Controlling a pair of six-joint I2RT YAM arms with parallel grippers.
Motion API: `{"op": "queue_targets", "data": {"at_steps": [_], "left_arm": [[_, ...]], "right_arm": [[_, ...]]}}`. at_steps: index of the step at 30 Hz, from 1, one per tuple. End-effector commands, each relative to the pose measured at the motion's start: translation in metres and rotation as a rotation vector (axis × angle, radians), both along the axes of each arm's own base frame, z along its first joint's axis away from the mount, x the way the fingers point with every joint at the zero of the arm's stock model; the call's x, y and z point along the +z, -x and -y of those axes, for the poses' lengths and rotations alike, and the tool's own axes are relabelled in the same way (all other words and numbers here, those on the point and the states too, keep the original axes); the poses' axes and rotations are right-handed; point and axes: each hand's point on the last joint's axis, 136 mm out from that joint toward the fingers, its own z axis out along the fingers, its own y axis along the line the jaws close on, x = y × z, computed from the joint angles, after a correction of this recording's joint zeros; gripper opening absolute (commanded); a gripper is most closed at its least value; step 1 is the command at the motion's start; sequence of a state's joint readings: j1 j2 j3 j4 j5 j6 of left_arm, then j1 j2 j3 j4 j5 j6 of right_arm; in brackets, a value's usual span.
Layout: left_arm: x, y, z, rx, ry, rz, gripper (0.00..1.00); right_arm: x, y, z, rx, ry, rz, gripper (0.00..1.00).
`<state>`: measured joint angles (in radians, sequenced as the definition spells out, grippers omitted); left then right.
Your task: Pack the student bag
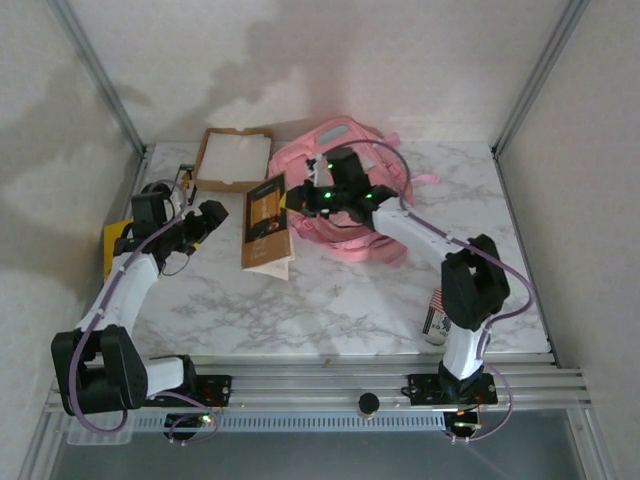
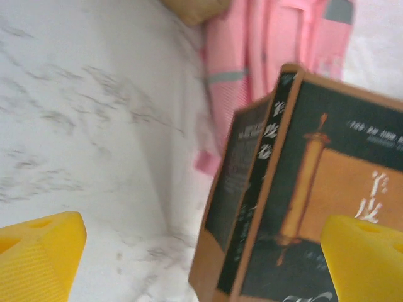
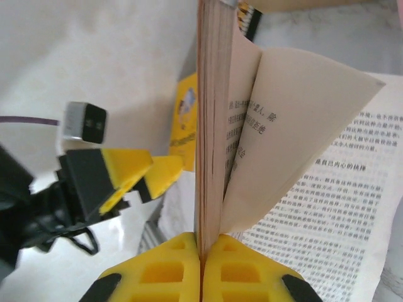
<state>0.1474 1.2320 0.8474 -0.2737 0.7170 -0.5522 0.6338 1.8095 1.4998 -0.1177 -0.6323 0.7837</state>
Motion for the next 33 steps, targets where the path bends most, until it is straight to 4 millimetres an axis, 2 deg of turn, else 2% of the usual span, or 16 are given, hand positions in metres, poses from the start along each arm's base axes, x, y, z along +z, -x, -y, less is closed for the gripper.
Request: {"op": "queue_targets", "data": {"at_steps": [1,6,9,12,17,20,26,30,33], "left_arm": [[0.034,0.012,0.038,-0.159,0.125,0.074,0.96],[0.068,0.024,0.095,-0.331,0.196,0.182,0.95],[0.08,0.028,0.118,-0.376,0.214,0.227,0.95],[0.088,0.029,0.135,-0.416,0.229,0.262,0.95],[0.119,0.042,0.174,-0.542,0.298,0.373,0.94],[0.121,0.044,0.185,-0.57,0.284,0.371,0.91],[0.105,0.03,0.181,-0.516,0.203,0.304,0.84],[0.129,0.041,0.202,-0.58,0.339,0.382,0.76],[0.146,0.048,0.21,-0.613,0.37,0.435,0.66]], "right_arm": [[0.06,0.017,0.02,0.099,-0.123,0.09,0.0],[0.089,0.021,0.049,0.121,-0.185,0.087,0.0],[0.101,0.022,0.063,0.112,-0.216,0.089,0.0],[0.114,0.028,0.072,0.123,-0.279,0.07,0.0],[0.124,0.036,0.076,0.145,-0.314,0.056,0.0],[0.128,0.037,0.08,0.144,-0.336,0.046,0.0],[0.138,0.04,0.092,0.13,-0.345,0.062,0.0],[0.143,0.044,0.092,0.149,-0.37,0.056,0.0],[0.132,0.038,0.095,0.138,-0.349,0.047,0.0]]}}
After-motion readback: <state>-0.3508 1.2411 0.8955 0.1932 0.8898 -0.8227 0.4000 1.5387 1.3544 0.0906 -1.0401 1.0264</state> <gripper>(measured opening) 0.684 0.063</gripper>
